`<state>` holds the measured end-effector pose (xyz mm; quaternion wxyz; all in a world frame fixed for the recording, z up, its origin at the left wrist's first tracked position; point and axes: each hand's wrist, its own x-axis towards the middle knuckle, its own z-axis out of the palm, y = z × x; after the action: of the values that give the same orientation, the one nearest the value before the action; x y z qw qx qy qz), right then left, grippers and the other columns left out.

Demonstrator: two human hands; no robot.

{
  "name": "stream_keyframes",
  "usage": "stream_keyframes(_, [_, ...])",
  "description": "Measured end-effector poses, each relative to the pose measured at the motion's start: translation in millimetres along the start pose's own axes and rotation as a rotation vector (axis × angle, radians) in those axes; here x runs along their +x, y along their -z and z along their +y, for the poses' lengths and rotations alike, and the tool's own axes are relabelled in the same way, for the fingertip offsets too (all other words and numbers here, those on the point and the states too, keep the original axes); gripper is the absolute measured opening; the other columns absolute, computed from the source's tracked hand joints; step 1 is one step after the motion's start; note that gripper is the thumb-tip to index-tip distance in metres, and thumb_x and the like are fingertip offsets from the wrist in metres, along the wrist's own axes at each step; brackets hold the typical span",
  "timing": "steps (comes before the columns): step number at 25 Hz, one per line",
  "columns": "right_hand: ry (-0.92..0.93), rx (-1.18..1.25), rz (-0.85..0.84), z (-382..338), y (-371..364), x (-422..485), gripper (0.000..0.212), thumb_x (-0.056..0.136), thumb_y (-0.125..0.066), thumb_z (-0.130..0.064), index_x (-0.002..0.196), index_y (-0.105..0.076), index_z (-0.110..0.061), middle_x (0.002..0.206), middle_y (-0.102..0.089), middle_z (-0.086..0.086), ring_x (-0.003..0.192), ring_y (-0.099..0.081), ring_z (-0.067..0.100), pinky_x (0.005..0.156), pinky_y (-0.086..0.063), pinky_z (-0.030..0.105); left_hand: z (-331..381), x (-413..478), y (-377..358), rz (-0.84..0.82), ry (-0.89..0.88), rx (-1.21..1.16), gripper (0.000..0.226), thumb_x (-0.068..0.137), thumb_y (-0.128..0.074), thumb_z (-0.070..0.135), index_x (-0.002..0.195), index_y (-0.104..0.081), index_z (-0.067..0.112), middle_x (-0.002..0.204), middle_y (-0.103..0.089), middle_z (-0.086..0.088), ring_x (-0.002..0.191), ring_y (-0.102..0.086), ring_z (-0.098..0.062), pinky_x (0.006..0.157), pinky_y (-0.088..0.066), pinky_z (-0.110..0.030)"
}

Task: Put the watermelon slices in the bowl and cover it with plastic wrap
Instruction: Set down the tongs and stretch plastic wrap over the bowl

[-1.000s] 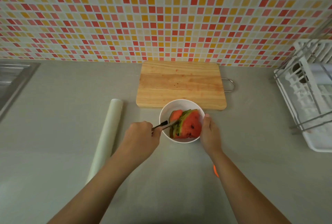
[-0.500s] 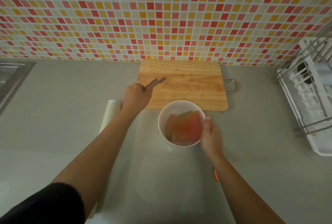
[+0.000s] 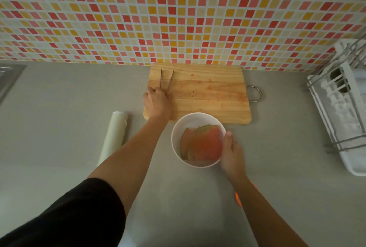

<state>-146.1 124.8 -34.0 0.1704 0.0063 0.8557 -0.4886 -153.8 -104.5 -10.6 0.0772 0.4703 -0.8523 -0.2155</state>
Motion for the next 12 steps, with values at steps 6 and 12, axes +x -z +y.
stream_keyframes(6, [0.034, -0.003, -0.006, -2.1, 0.9, -0.4, 0.053, 0.096, -0.02, -0.047, 0.096, -0.063, -0.016, 0.095, -0.065, 0.006, 0.094, -0.06, 0.026, 0.084, -0.046, 0.039, -17.4, -55.0, 28.6, -0.06, -0.035, -0.093, 0.047, 0.097, -0.035, 0.045, 0.085, -0.062, 0.008, 0.085, -0.061, -0.012, 0.089, -0.059, -0.036, 0.069, -0.043, -0.037])
stream_keyframes(12, [0.034, -0.049, 0.005, -11.5, -1.1, -4.5, 0.049, 0.098, -0.021, -0.04, 0.091, -0.061, -0.012, 0.092, -0.064, 0.012, 0.094, -0.059, 0.032, 0.074, -0.034, 0.03, -37.6, -122.8, 54.3, -0.592, 0.19, -0.665, 0.041, 0.091, -0.037, 0.061, 0.113, -0.059, 0.033, 0.098, -0.069, 0.003, 0.078, -0.069, -0.012, 0.05, -0.053, -0.02])
